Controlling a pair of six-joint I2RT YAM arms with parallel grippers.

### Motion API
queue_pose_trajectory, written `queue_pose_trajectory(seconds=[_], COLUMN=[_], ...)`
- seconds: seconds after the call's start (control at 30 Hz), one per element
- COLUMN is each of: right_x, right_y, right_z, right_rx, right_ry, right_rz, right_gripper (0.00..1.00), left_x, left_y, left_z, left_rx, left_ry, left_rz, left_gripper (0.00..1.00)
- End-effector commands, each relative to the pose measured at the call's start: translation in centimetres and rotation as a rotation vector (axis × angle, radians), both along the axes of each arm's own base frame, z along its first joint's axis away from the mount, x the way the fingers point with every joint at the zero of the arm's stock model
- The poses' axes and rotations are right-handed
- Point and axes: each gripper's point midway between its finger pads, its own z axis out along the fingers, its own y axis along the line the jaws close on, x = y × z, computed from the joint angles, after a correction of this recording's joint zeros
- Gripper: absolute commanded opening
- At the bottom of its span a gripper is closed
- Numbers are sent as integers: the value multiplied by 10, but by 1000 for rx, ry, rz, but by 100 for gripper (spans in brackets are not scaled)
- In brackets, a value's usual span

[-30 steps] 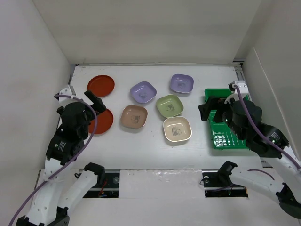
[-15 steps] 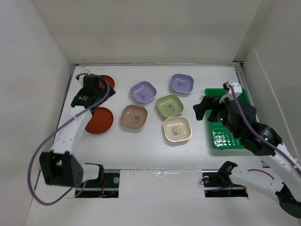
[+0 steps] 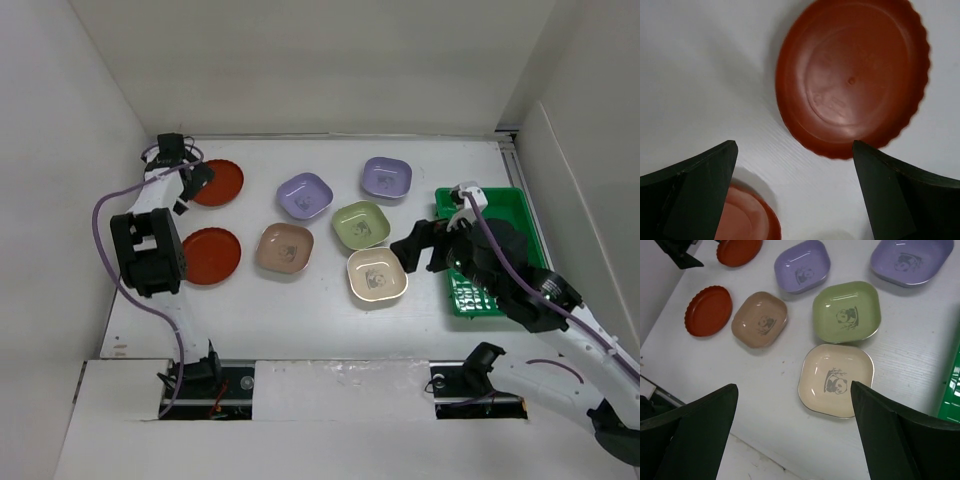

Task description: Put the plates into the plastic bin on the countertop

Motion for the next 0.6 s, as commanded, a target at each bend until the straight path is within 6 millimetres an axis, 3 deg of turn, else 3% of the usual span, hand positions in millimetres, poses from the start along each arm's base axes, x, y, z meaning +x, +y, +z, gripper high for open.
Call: queue_pose_trajectory(seconds=[0.0,0.2,0.3,0.33,0.5,0.57], right_x=[-4,-8,-8,-9,-14,-15], right_y=[10,6,7,6,2,1], right_z=[23,16,12,17,22,20], right_rx=[89,94,95,103,117,125], right_ry=[-62,-55,-43,-51,-55,-50], right_rz=[50,48,45,45,42,40], right_gripper=[100,100,100,100,100,100], left_x=[12,12,16,17,24,25], left_y=[24,31,40,37,41,41], left_z=[-2,-25,-39,-54,-68,-69], left_rx=[13,28,35,19,-4,-5], left_ry=[9,83,100,133,156,162], left_rz=[58,87,105,96,96,96], left_gripper=[100,93,80,75,35,33])
